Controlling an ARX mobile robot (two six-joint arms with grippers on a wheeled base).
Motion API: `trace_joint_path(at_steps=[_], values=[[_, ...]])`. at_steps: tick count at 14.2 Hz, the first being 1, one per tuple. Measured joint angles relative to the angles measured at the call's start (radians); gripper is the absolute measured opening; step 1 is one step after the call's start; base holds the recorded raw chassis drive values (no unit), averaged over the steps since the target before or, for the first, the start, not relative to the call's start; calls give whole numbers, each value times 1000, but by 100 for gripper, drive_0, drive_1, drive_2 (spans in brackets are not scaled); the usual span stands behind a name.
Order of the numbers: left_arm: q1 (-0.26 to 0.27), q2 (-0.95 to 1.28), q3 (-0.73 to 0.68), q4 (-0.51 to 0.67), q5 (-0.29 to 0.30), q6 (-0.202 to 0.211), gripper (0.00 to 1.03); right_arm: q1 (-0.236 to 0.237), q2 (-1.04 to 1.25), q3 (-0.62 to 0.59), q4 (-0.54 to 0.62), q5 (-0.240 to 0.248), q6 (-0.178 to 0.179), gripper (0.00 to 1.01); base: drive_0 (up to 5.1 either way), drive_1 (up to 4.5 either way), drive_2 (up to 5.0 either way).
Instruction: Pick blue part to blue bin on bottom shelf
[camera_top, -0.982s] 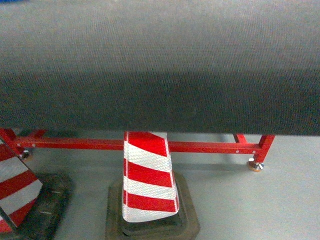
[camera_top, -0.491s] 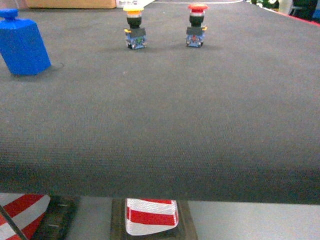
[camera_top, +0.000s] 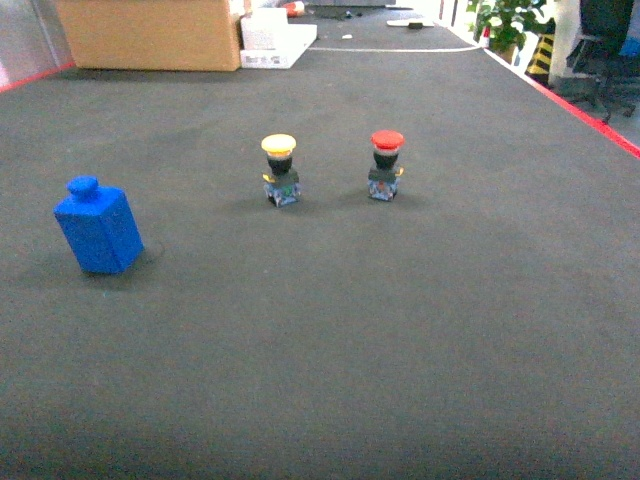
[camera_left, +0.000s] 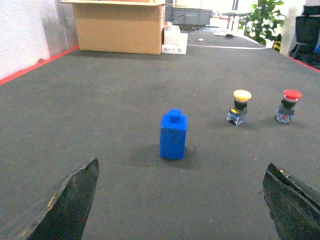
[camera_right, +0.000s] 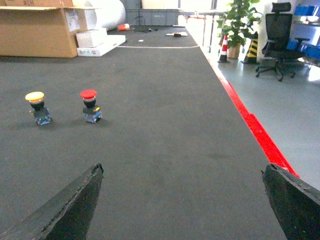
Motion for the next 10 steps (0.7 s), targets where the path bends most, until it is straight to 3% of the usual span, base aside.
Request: trace_joint_path(at_steps=[9,10], values=[[0,0,0,0,0,0,98,0,0,0,0,0,-1,98,0,0,0],[-33,37,35,-117,-84,-24,98,0,0,0,1,0,-1,98,0,0,0]])
